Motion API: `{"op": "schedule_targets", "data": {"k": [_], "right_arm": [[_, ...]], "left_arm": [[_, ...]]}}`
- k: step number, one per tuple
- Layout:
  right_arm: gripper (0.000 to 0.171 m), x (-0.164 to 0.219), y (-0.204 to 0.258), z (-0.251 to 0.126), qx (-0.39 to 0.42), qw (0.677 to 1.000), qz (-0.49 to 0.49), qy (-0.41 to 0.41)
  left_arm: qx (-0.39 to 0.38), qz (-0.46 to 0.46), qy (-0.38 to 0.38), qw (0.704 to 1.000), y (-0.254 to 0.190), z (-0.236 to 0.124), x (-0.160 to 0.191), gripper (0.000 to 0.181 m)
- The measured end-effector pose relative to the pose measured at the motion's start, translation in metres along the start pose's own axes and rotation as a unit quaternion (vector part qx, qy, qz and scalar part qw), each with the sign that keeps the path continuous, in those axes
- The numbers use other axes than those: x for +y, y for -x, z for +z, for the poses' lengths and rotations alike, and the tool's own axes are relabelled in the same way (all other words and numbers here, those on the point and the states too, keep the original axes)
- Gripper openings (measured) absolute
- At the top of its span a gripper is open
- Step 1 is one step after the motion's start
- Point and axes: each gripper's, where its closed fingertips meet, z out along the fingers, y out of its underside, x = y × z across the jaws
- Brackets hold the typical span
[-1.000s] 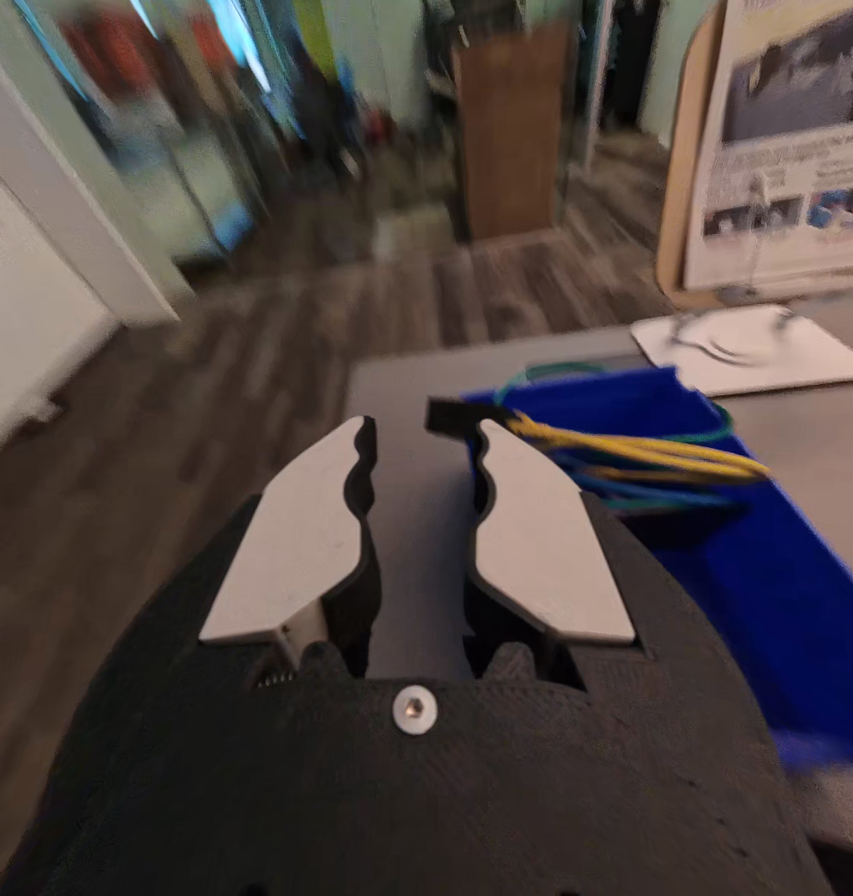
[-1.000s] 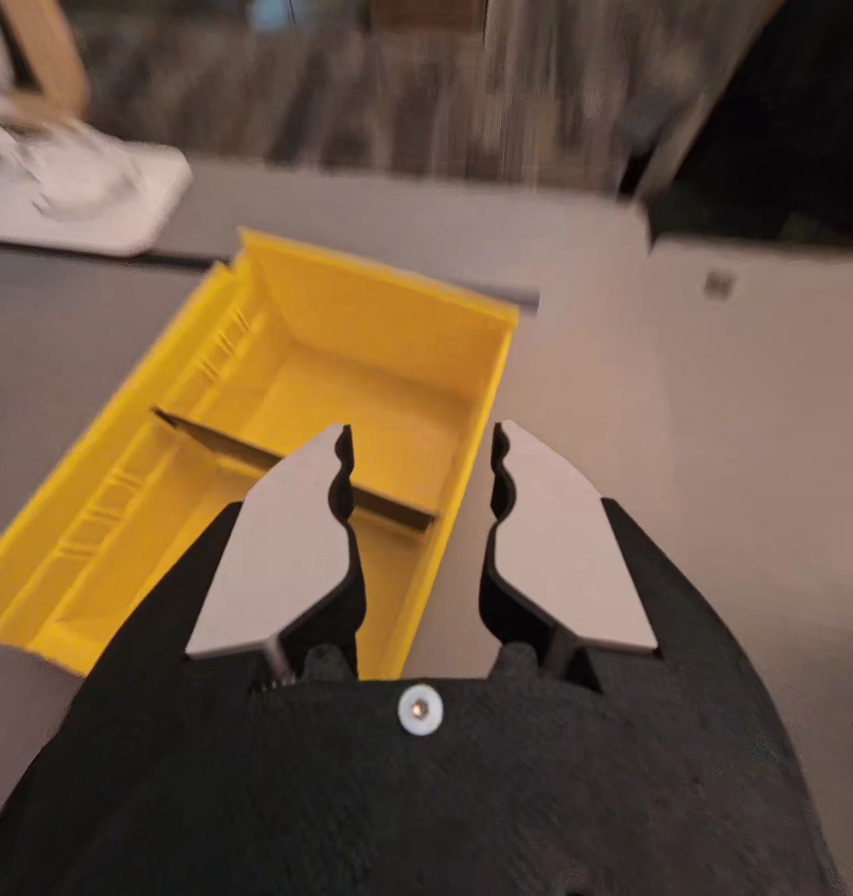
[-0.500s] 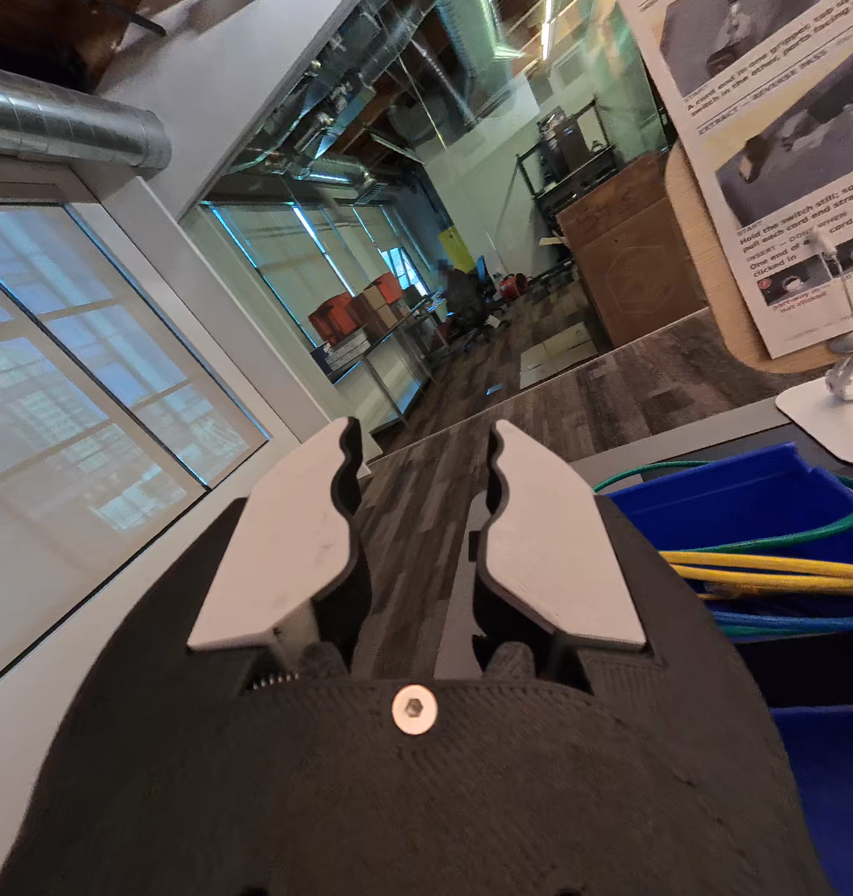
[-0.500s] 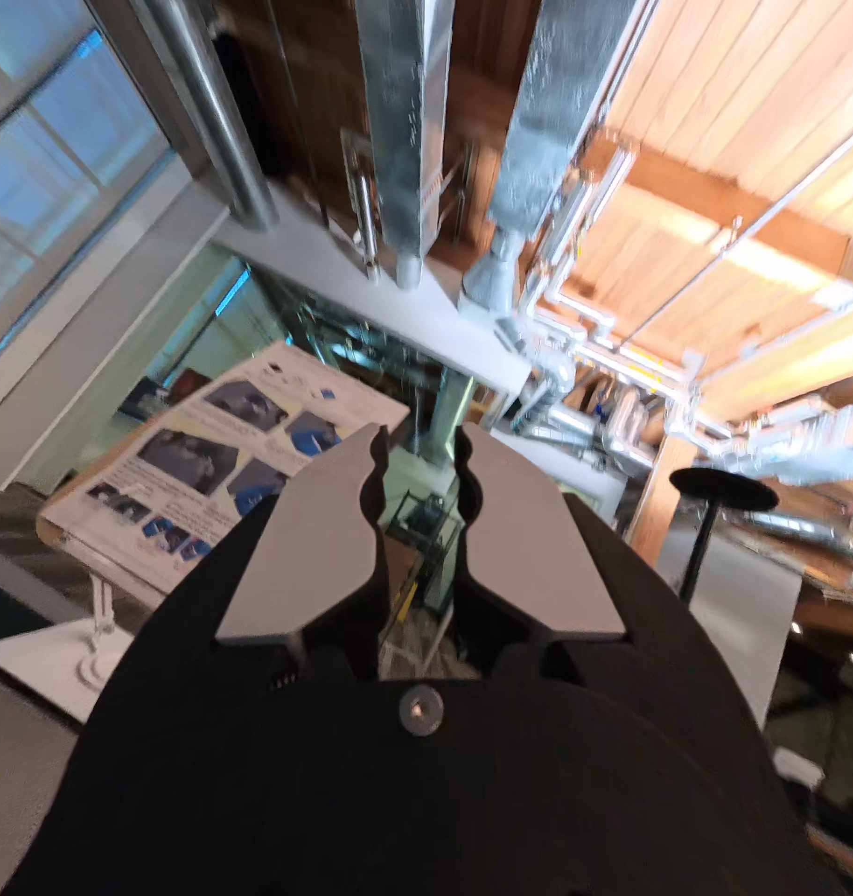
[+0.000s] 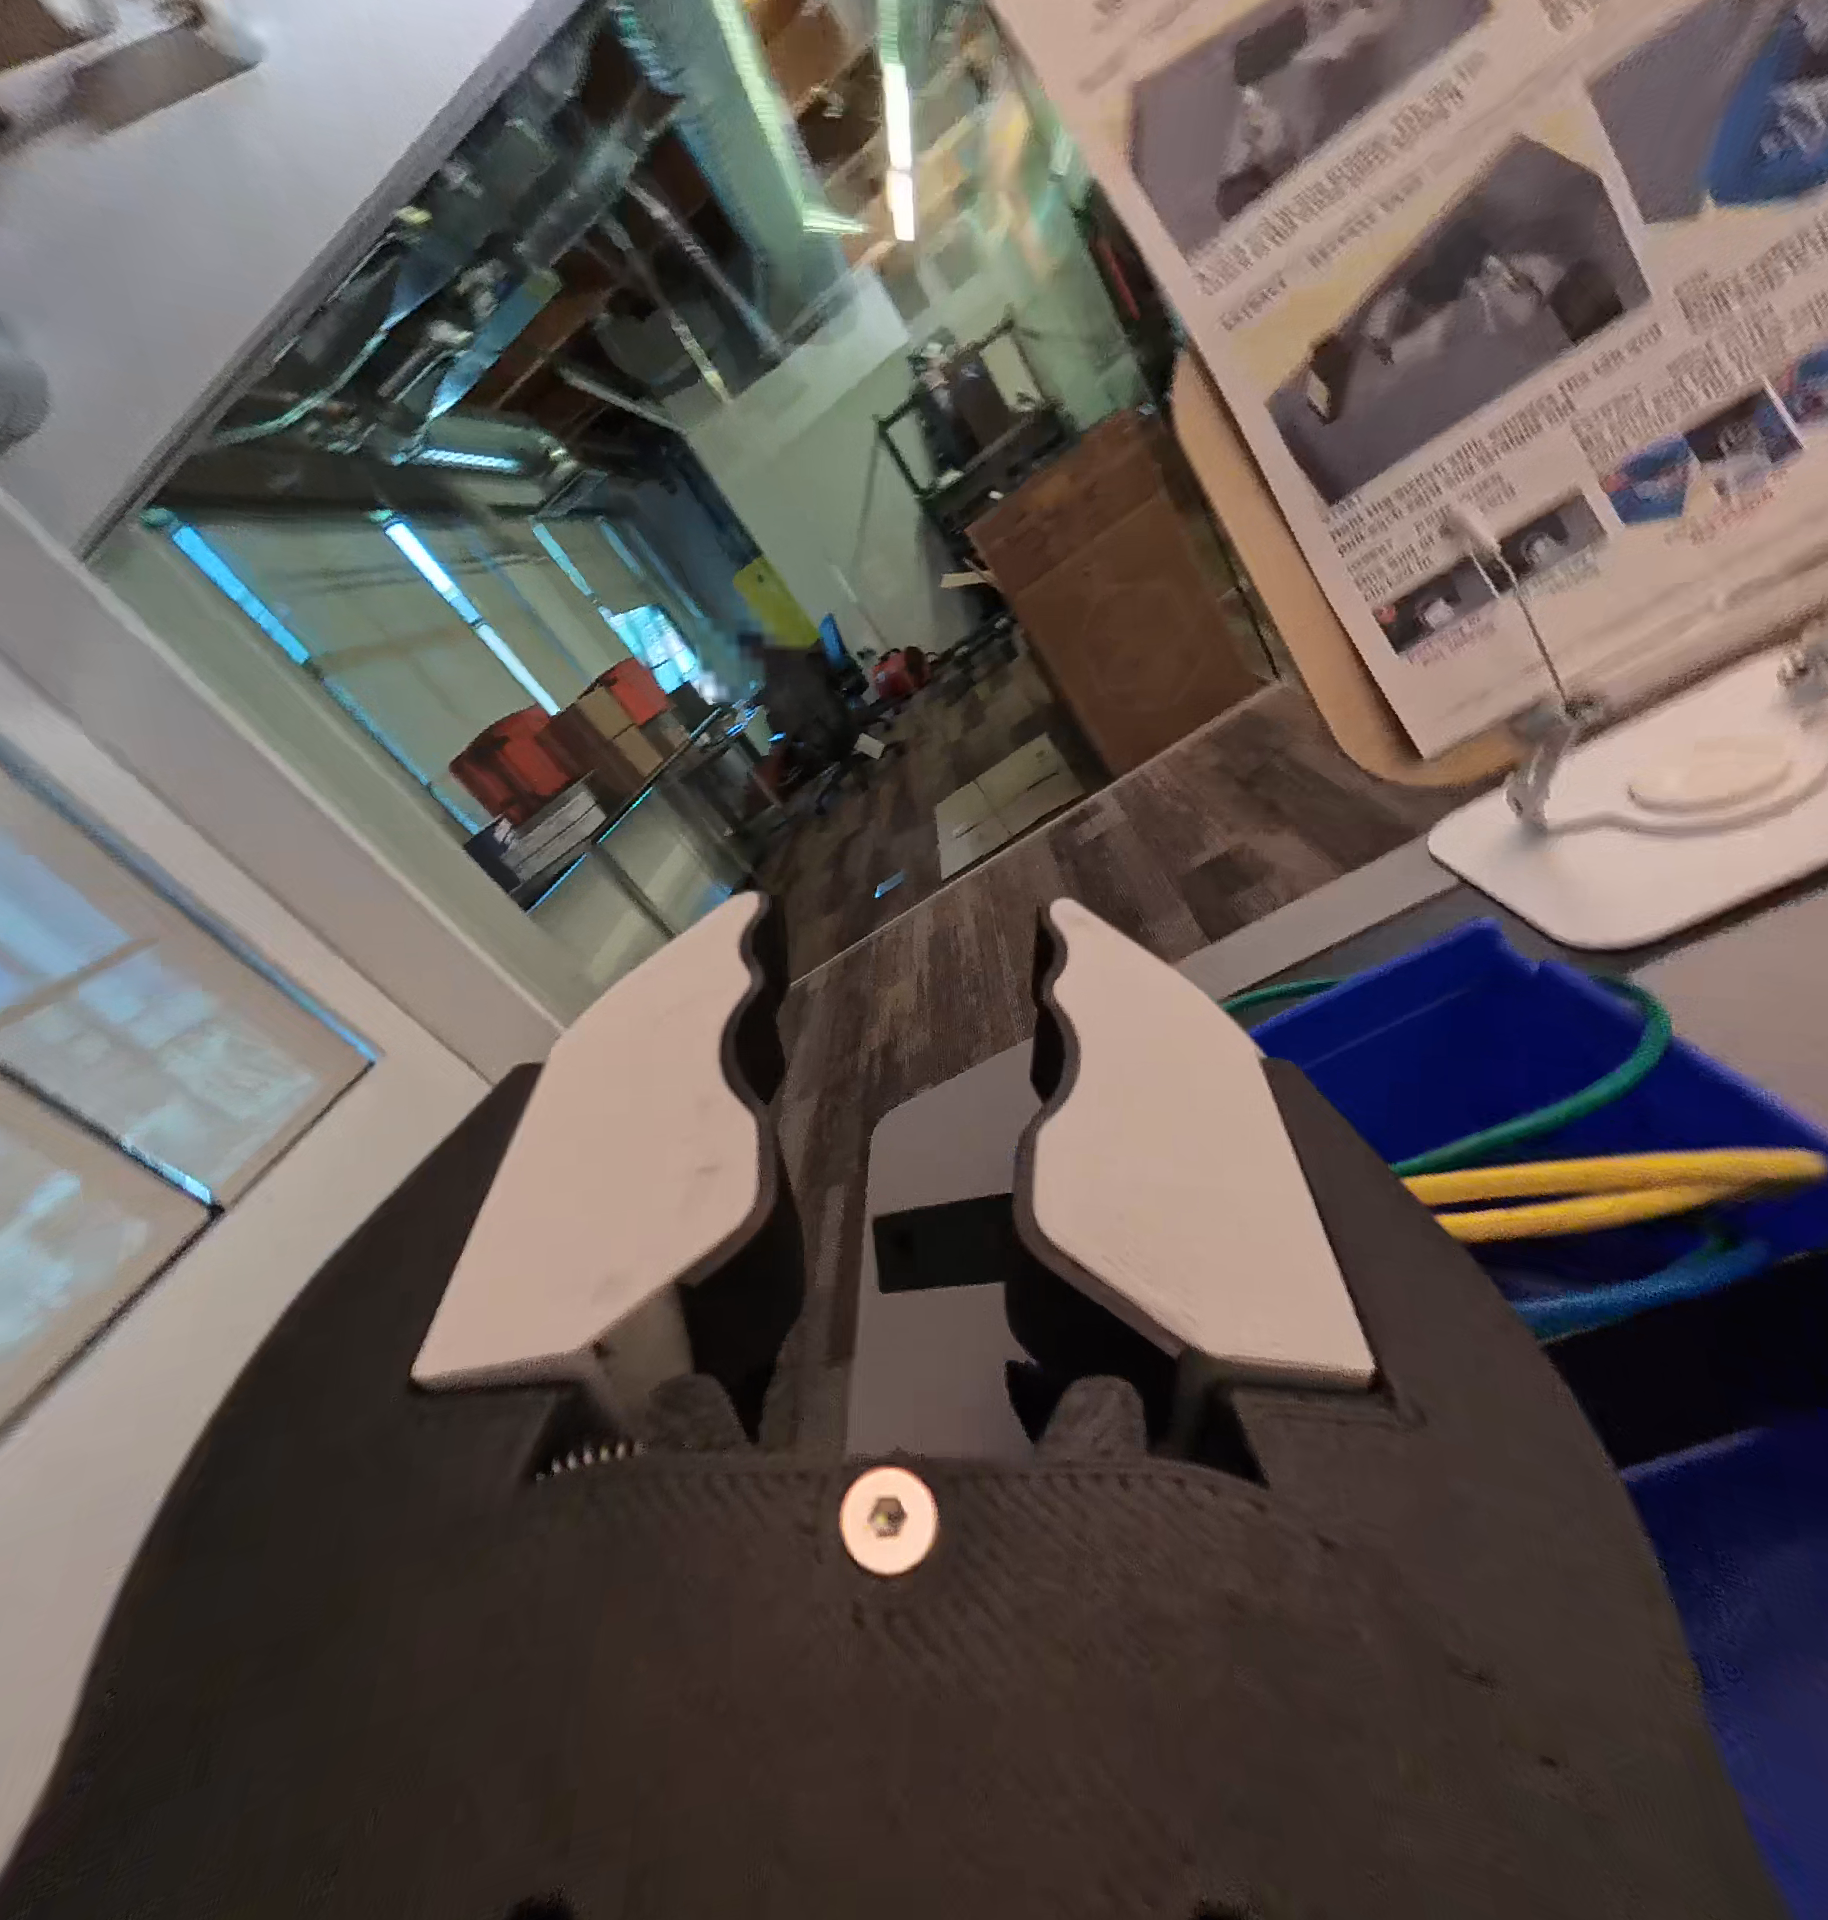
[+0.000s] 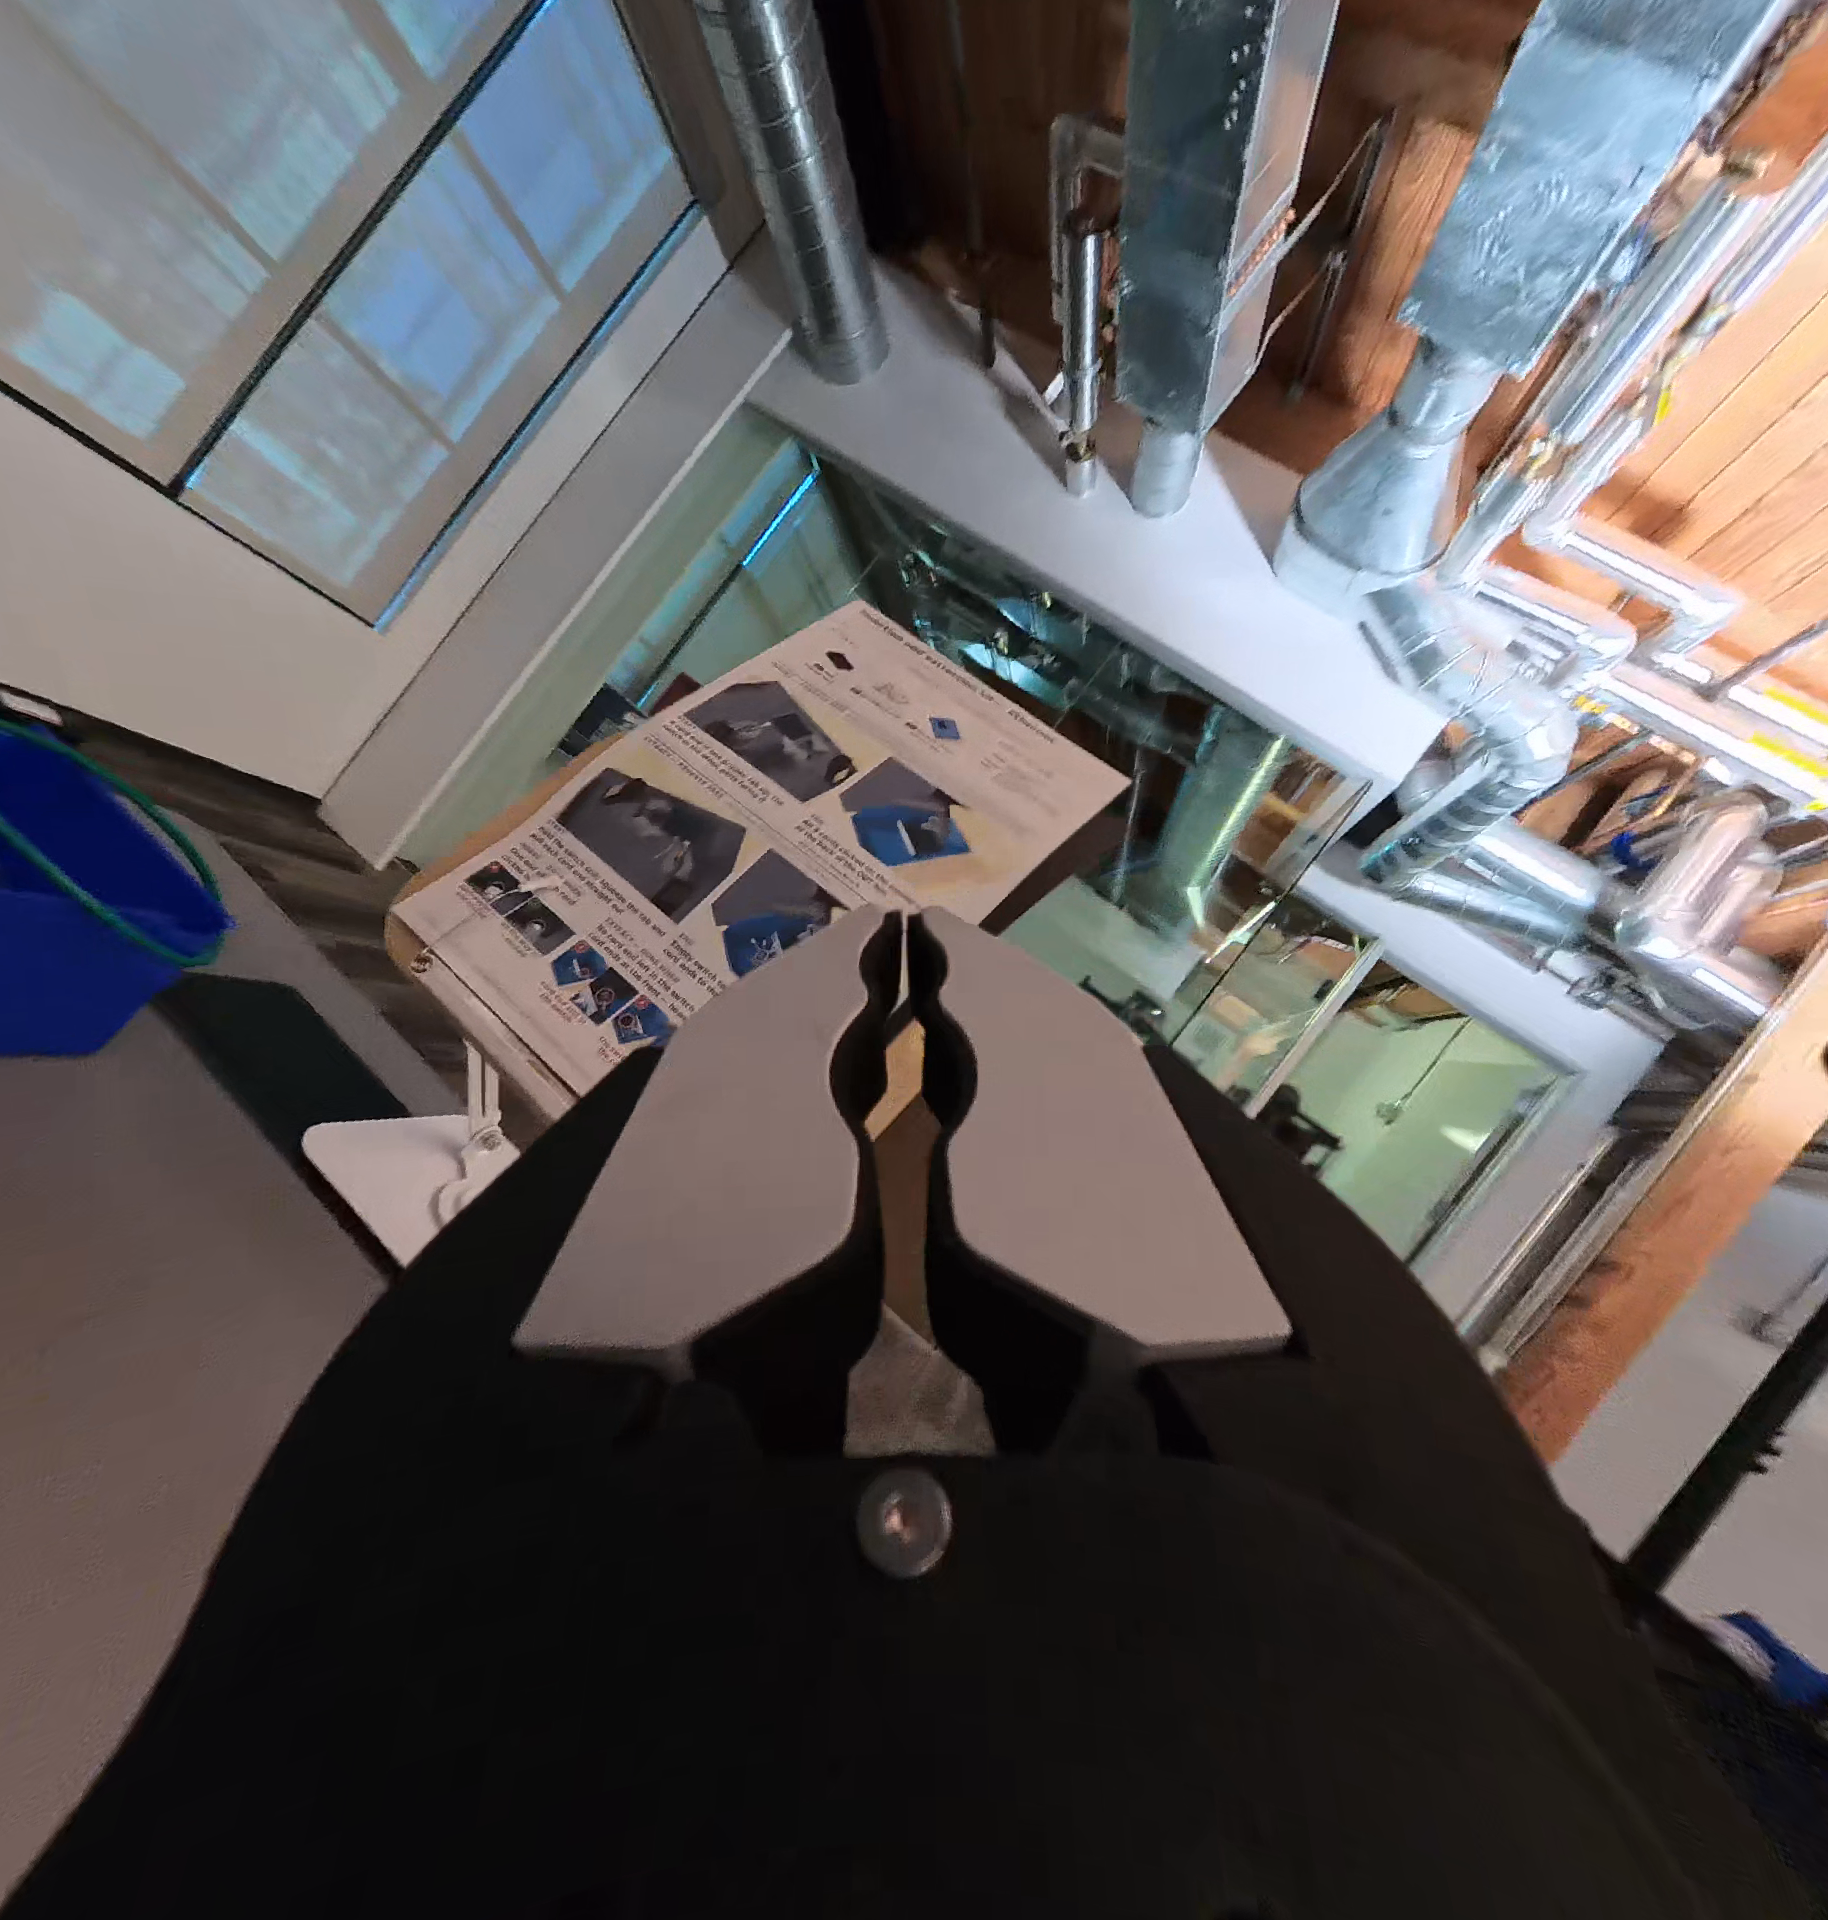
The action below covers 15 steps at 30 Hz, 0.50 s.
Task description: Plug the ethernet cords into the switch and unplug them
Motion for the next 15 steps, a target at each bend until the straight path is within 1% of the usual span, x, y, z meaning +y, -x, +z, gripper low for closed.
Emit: {"op": "schedule_targets", "data": {"k": [2,4,5,6,8,10,12,15], "right_arm": [[0.003,0.009,-0.009,-0.001,0.0,1.0,0.023,0.008],[0.007,0.018,-0.012,-0.001,-0.009,0.999,0.045,0.015],[0.007,0.022,-0.012,-0.002,-0.016,0.998,0.053,0.017],[0.007,0.026,-0.012,-0.002,-0.021,0.998,0.06,0.019],[0.009,0.029,-0.007,-0.002,-0.042,0.997,0.069,0.009],[0.011,0.03,0.001,0.0,-0.065,0.995,0.077,-0.002],[0.011,0.033,0.009,0.002,-0.082,0.994,0.078,-0.001],[0.011,0.043,0.018,0.006,-0.093,0.993,0.063,0.02]], "left_arm": [[0.055,0.081,0.015,0.995,-0.005,0.016,0.009,0.05],[0.131,0.15,0.065,0.978,-0.014,0.027,0.031,0.052],[0.178,0.175,0.102,0.963,-0.02,0.029,0.046,0.052],[0.208,0.203,0.139,0.947,-0.023,0.03,0.062,0.051],[0.256,0.261,0.186,0.912,-0.028,0.031,0.088,0.061],[0.277,0.32,0.219,0.879,-0.03,0.032,0.107,0.059],[0.294,0.357,0.25,0.851,-0.031,0.032,0.123,0.058],[0.296,0.399,0.242,0.833,-0.032,0.041,0.136,0.057]]}}
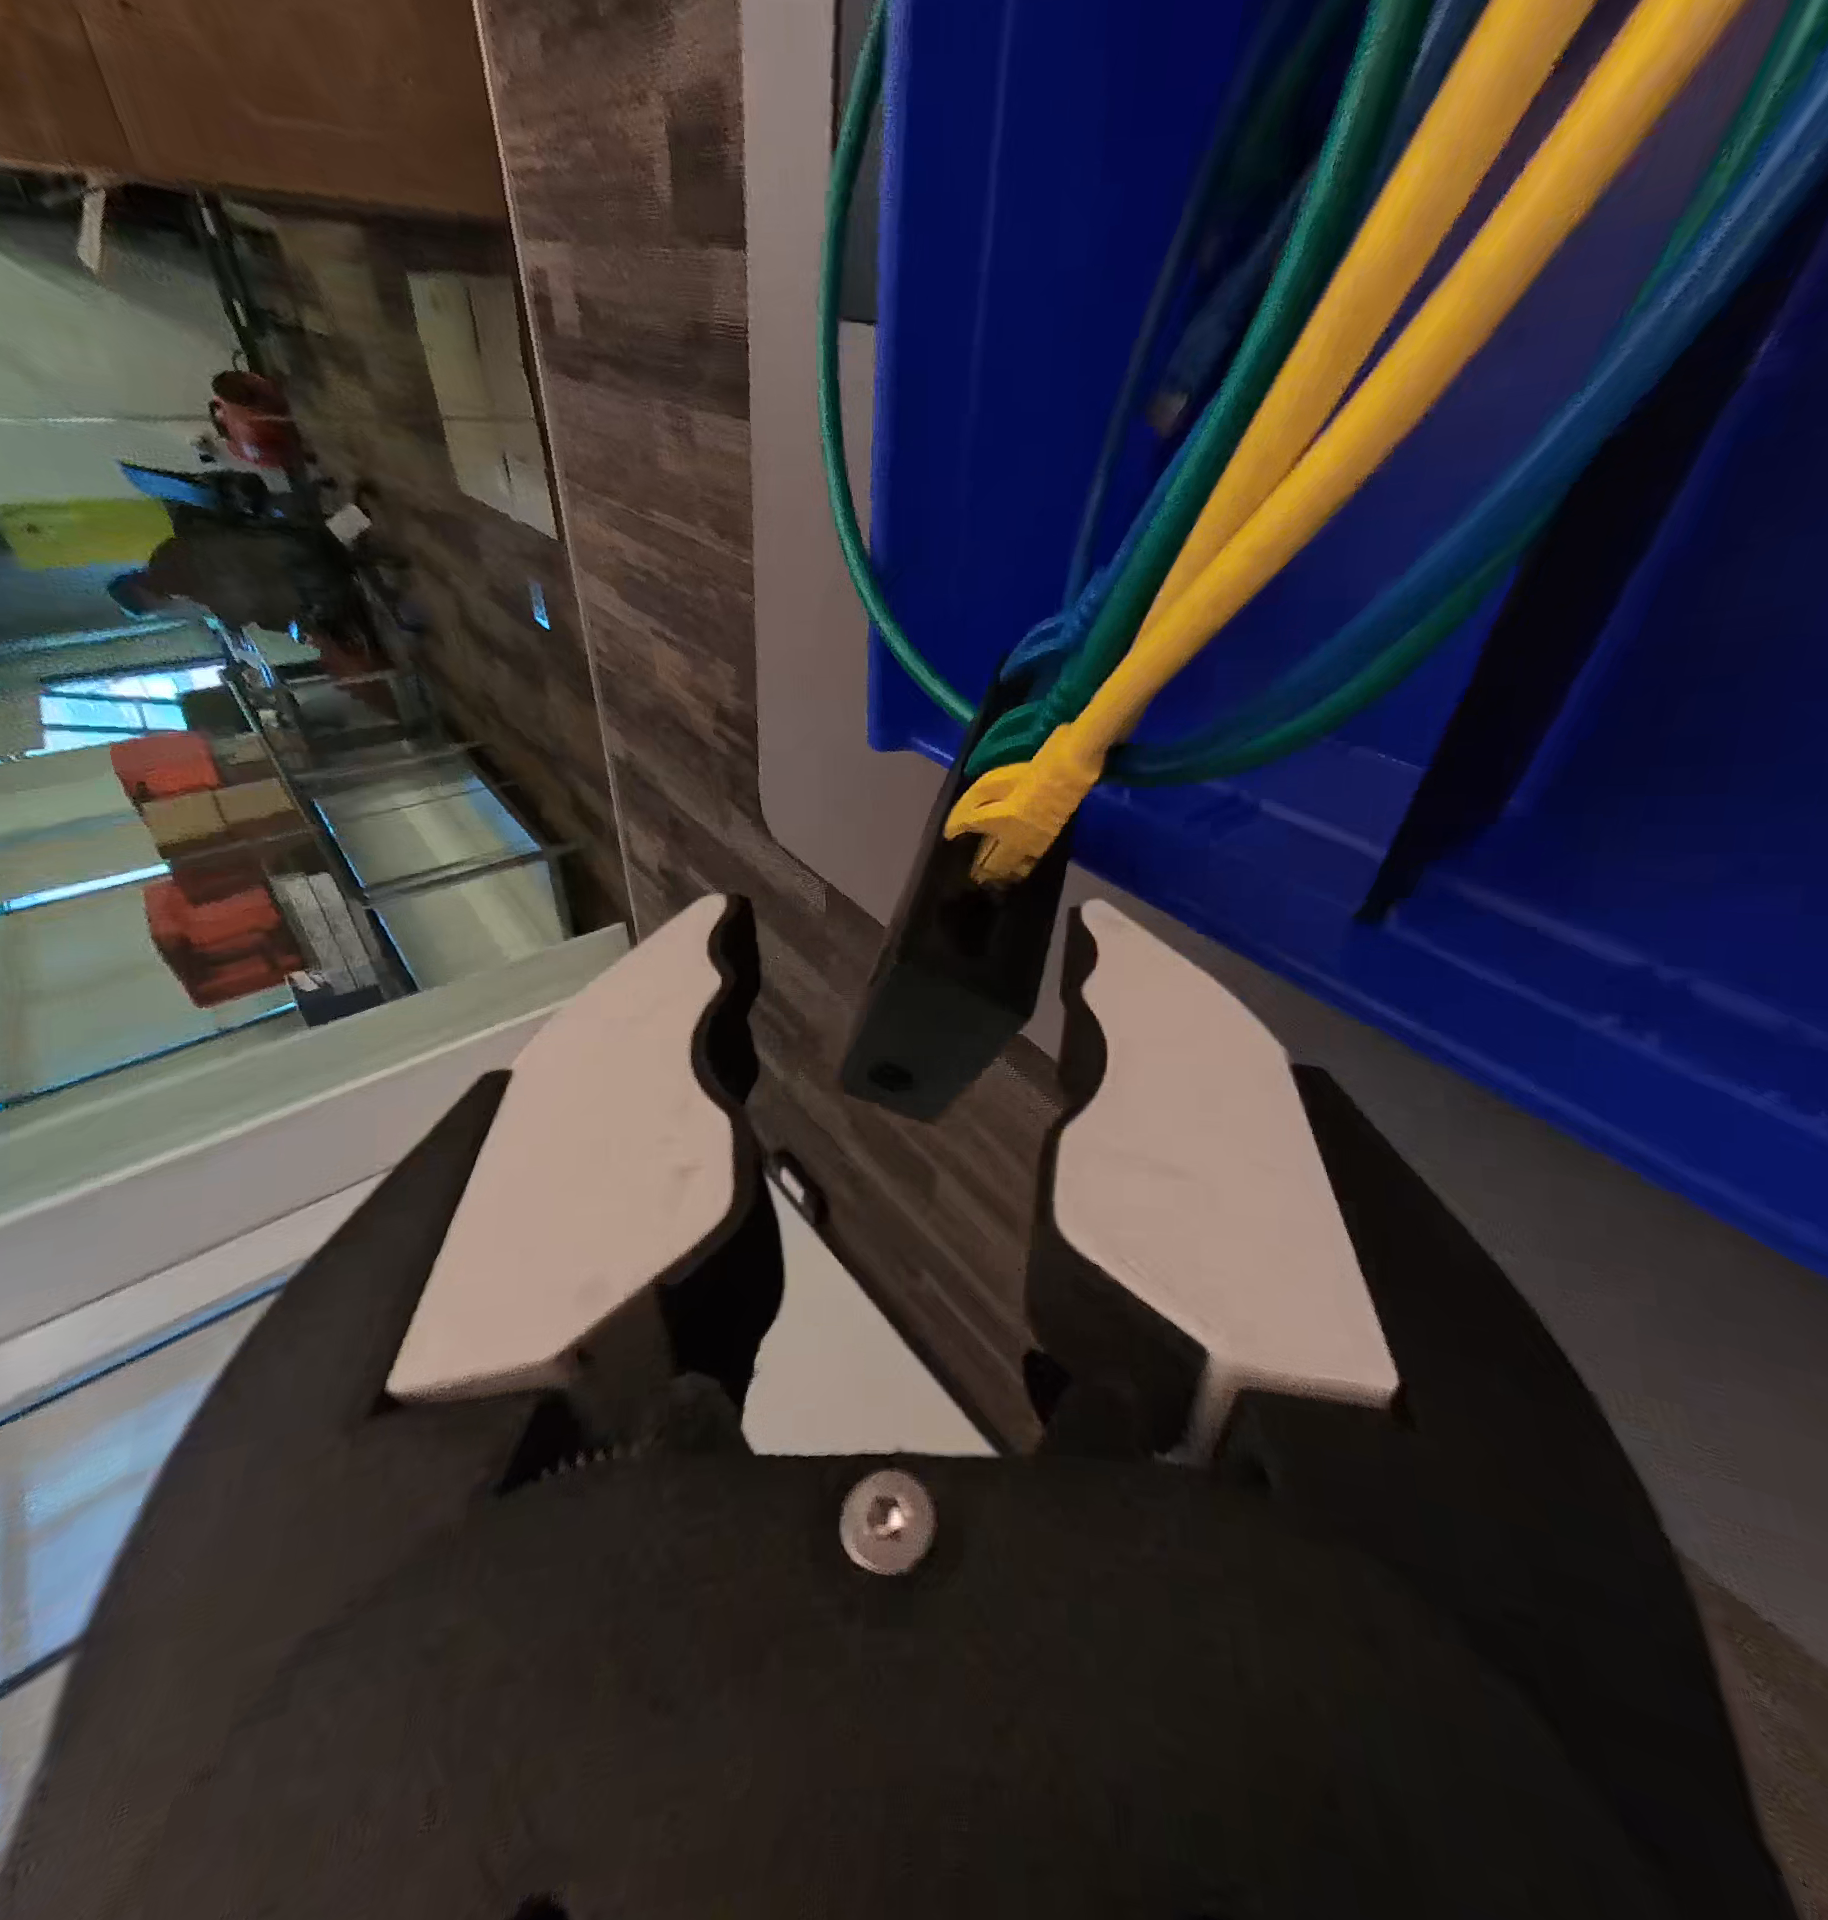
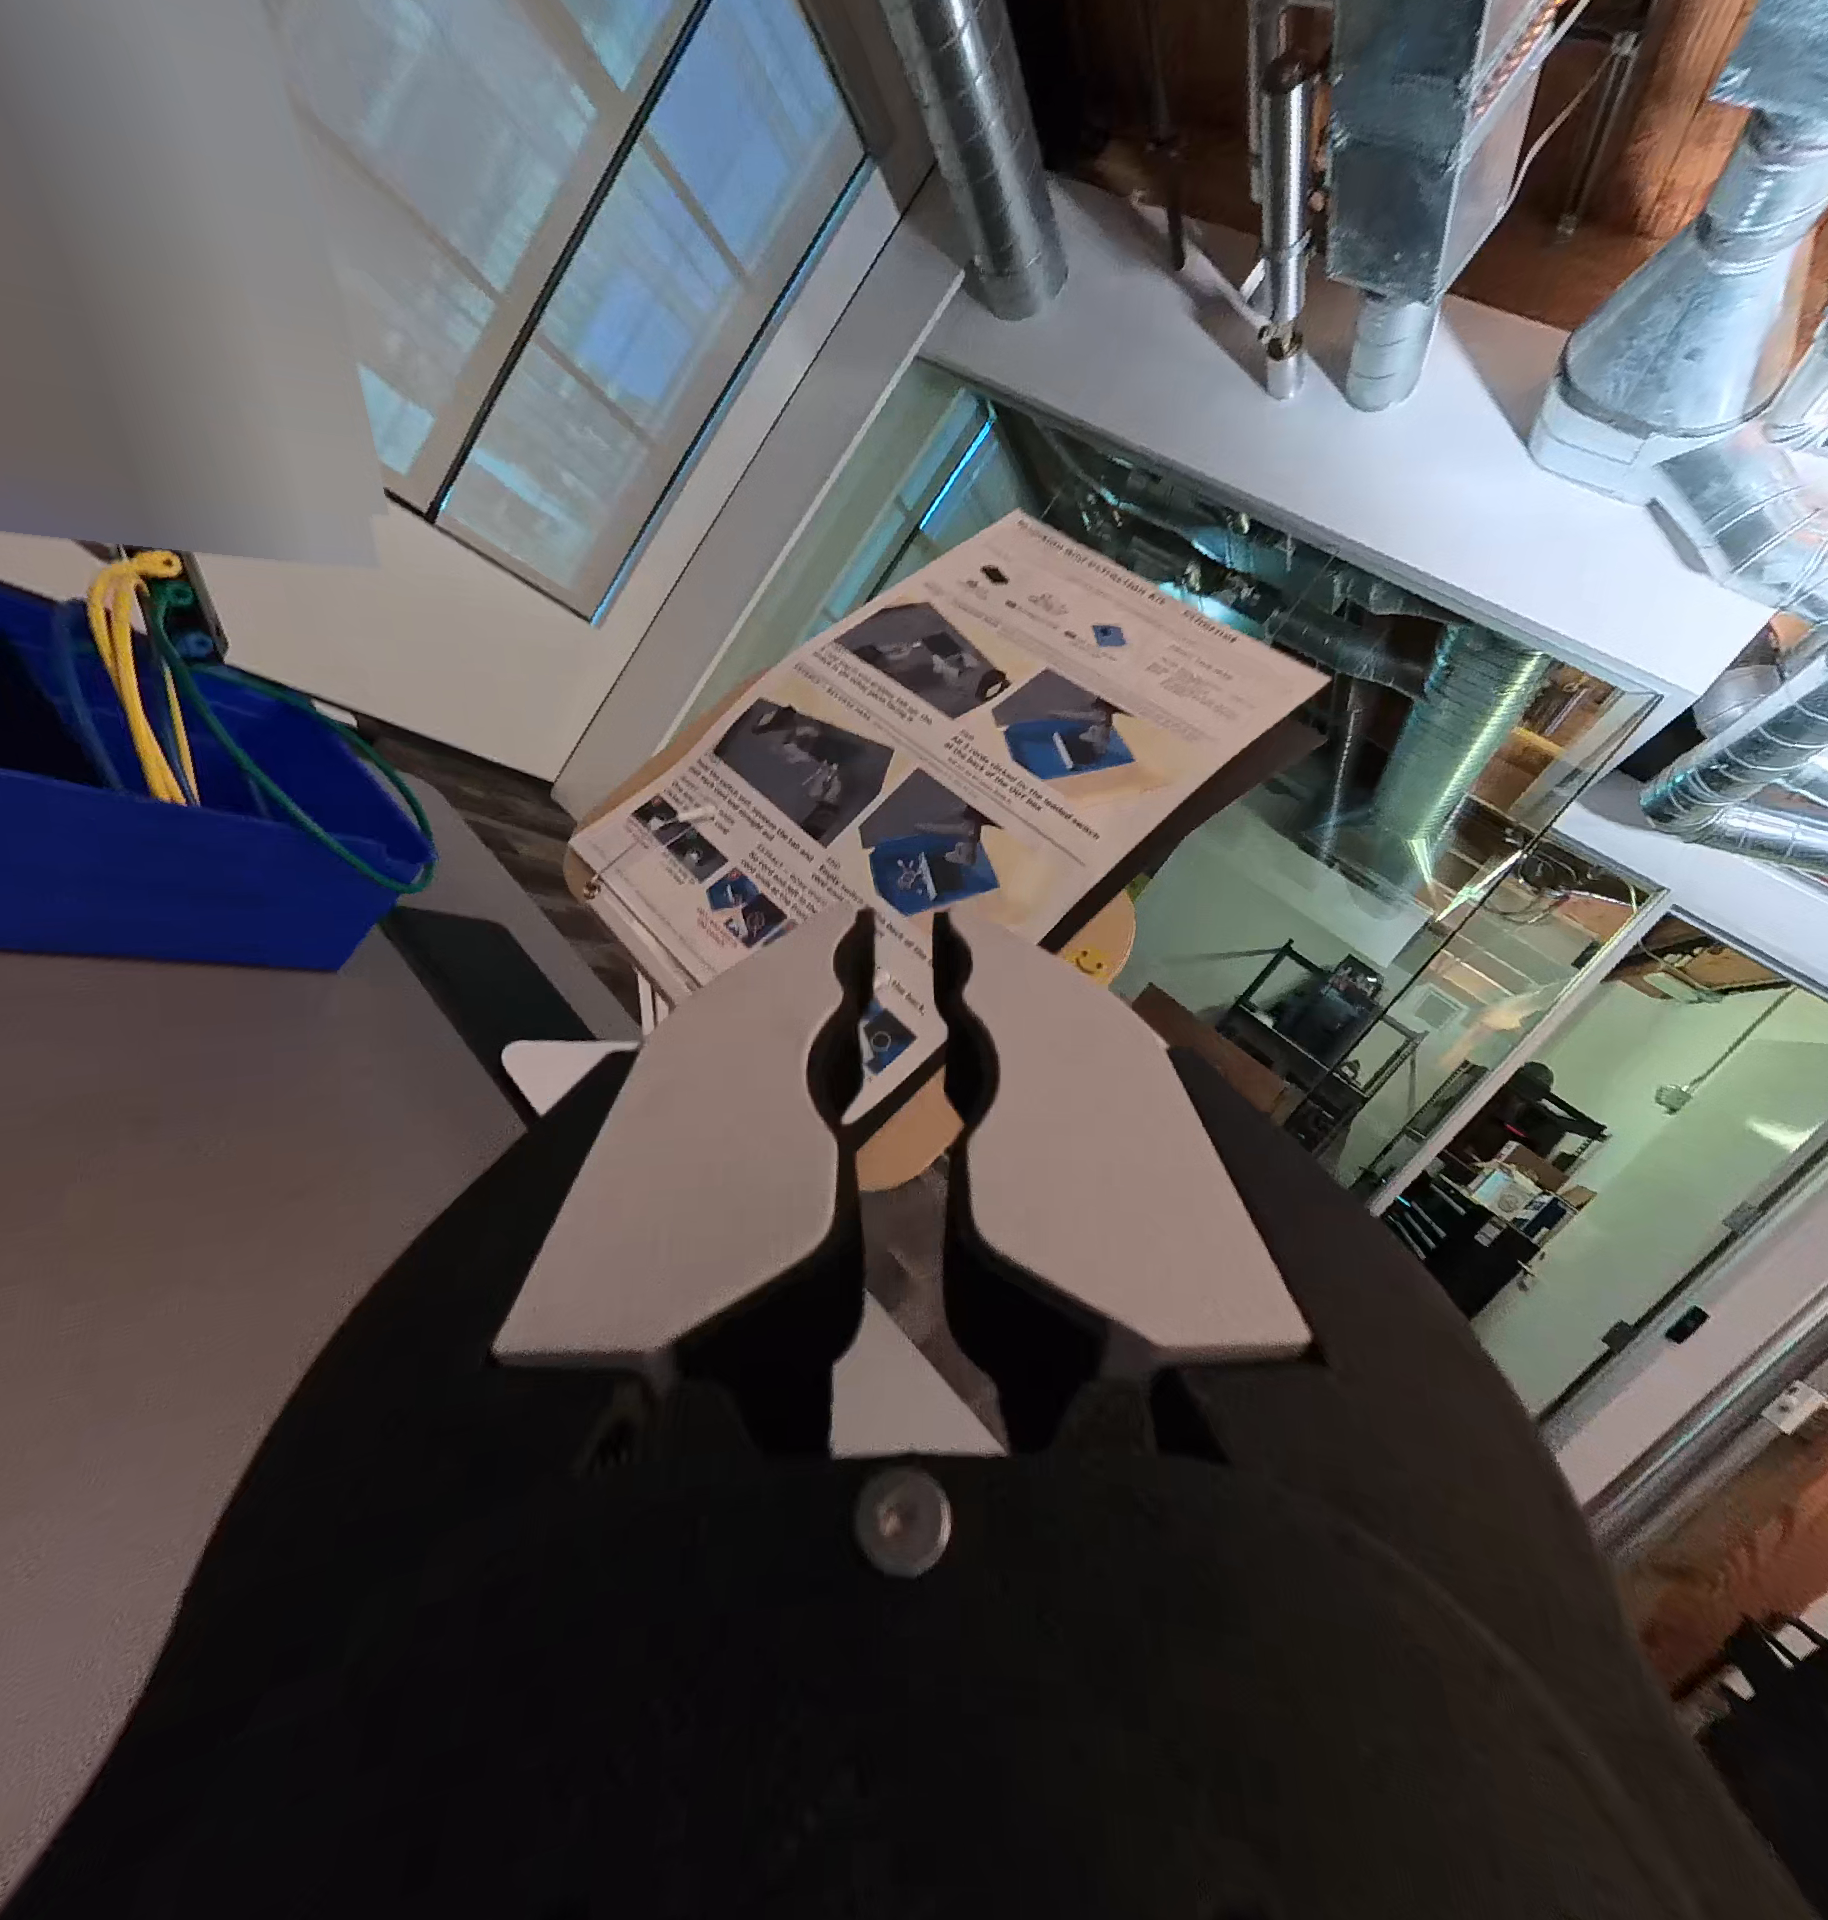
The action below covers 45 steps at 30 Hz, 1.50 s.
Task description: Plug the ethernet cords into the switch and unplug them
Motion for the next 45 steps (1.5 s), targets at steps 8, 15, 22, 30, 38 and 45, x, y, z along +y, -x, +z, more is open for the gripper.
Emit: {"op": "schedule_targets", "data": {"k": [8,15,22,30,38,45], "right_arm": [[0.012,0.017,0.011,0.009,-0.018,0.999,-0.009,0.032],[0.012,0.014,0.001,0.004,-0.013,1.0,0.02,0.016],[0.011,-0.002,-0.015,-0.009,0.0,0.999,0.05,-0.015],[0.011,-0.026,-0.027,-0.024,-0.009,0.993,0.106,-0.054],[0.012,-0.036,-0.018,-0.028,-0.054,0.99,0.127,-0.038],[0.012,-0.045,-0.004,-0.029,-0.099,0.985,0.142,-0.024]], "left_arm": [[-0.061,0.113,0.02,0.991,-0.003,0.044,0.017,0.033],[-0.123,0.165,0.086,0.975,0.032,0.002,0.011,0.032],[-0.223,0.221,0.148,0.938,0.116,-0.109,-0.037,0.033],[-0.323,0.181,0.16,0.915,0.204,-0.258,-0.109,0.033],[-0.353,0.102,0.068,0.928,0.229,-0.316,-0.187,0.033],[-0.306,0.076,-0.076,0.946,0.152,-0.258,-0.257,0.033]]}}
